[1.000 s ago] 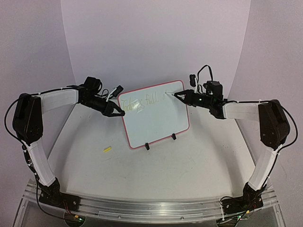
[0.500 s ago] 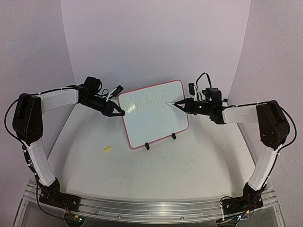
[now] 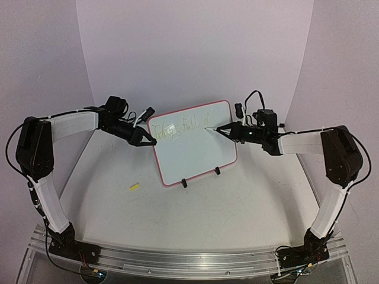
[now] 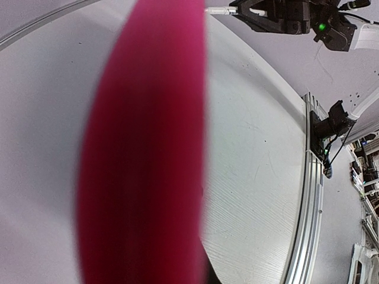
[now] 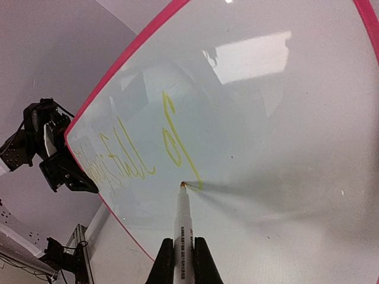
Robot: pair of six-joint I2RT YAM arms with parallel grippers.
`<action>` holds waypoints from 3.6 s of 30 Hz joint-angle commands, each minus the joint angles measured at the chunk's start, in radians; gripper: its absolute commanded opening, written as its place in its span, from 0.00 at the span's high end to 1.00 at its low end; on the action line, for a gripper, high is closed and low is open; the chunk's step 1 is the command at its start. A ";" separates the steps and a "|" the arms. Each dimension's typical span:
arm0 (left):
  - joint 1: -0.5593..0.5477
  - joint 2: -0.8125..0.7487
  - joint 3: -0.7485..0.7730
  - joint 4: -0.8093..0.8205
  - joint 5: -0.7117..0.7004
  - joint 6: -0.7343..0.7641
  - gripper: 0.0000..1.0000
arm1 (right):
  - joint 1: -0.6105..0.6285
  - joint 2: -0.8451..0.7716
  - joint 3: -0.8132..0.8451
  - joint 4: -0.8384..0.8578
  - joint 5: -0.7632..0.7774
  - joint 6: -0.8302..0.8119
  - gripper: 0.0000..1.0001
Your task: Write a sentence on the whiteboard
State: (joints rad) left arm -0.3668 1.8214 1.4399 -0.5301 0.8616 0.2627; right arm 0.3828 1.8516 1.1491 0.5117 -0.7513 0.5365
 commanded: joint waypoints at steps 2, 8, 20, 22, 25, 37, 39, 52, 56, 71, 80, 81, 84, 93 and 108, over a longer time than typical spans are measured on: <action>-0.029 0.026 0.014 -0.042 -0.035 0.038 1.00 | 0.005 -0.123 -0.017 0.139 -0.004 0.061 1.00; -0.030 0.026 0.016 -0.042 -0.034 0.037 1.00 | 0.005 -0.146 -0.021 0.100 0.064 0.022 1.00; -0.033 0.028 0.016 -0.043 -0.037 0.038 1.00 | 0.006 -0.089 0.029 0.002 0.114 -0.031 1.00; -0.032 0.029 0.016 -0.044 -0.038 0.038 1.00 | 0.007 -0.079 0.039 -0.009 0.111 -0.037 1.00; -0.032 0.030 0.015 -0.044 -0.038 0.039 1.00 | 0.009 -0.069 0.047 -0.019 0.108 -0.042 1.00; -0.033 0.033 0.016 -0.044 -0.037 0.039 1.00 | 0.017 -0.038 0.076 -0.031 0.098 -0.044 1.00; -0.033 0.033 0.015 -0.044 -0.038 0.038 1.00 | 0.016 -0.036 0.077 -0.030 0.101 -0.044 1.00; -0.033 0.033 0.017 -0.045 -0.038 0.039 1.00 | 0.020 -0.017 0.099 -0.044 0.096 -0.045 1.00; -0.032 0.033 0.017 -0.045 -0.038 0.038 1.00 | 0.022 -0.013 0.101 -0.049 0.099 -0.047 1.00; -0.032 0.033 0.017 -0.045 -0.037 0.038 1.00 | 0.021 -0.053 0.061 -0.047 0.202 -0.049 1.00; -0.032 0.030 0.017 -0.047 -0.038 0.040 1.00 | 0.022 -0.076 0.041 -0.047 0.242 -0.052 1.00; -0.032 0.030 0.017 -0.047 -0.038 0.040 1.00 | 0.022 -0.077 0.040 -0.047 0.244 -0.052 1.00; -0.032 0.030 0.017 -0.047 -0.037 0.040 1.00 | 0.022 -0.080 0.038 -0.047 0.246 -0.052 1.00; -0.032 0.029 0.017 -0.047 -0.037 0.040 1.00 | 0.021 -0.084 0.034 -0.047 0.258 -0.052 1.00; -0.032 0.032 0.018 -0.047 -0.046 0.038 1.00 | 0.021 -0.268 -0.083 0.025 0.171 -0.062 1.00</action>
State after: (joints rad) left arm -0.3695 1.8211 1.4403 -0.5327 0.8603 0.2642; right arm 0.4049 1.7385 1.1229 0.4626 -0.5423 0.4975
